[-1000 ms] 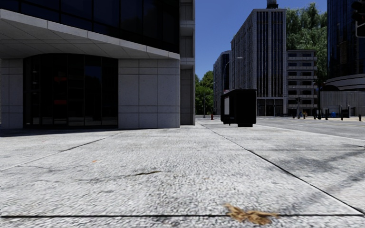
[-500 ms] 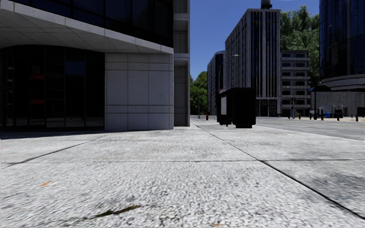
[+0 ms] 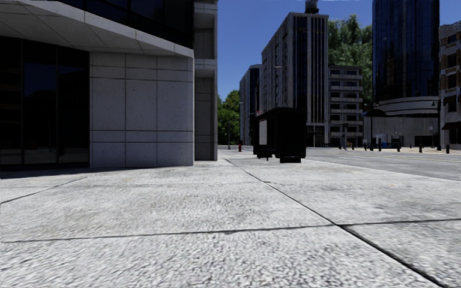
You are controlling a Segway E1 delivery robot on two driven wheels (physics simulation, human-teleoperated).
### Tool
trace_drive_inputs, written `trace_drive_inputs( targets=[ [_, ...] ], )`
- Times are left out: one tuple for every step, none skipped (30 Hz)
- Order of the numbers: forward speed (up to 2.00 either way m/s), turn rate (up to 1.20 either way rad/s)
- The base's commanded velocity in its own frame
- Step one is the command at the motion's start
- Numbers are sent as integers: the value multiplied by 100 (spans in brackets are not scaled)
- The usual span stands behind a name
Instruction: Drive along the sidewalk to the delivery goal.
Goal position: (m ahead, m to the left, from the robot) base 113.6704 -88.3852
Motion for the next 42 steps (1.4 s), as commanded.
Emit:
trace_drive_inputs(
  targets=[
    [200,-33],
    [200,-33],
    [200,-33],
    [200,0],
    [200,0],
    [200,0],
    [200,0],
    [200,0],
    [200,0],
    [200,0],
    [200,0],
    [200,0],
    [200,0],
    [200,0],
    [200,0],
    [200,0],
    [200,0],
    [200,0],
    [200,0],
    [200,0],
    [200,0],
    [200,0],
    [200,0],
    [200,0],
    [200,0],
    [200,0],
    [200,0],
    [200,0],
    [200,0],
    [200,0],
    [200,0],
    [200,0],
    [200,0],
    [200,0],
    [200,0],
    [200,0],
    [200,0],
    [200,0],
    [200,0],
    [200,0],
    [200,0],
    [200,0]
  ],
)
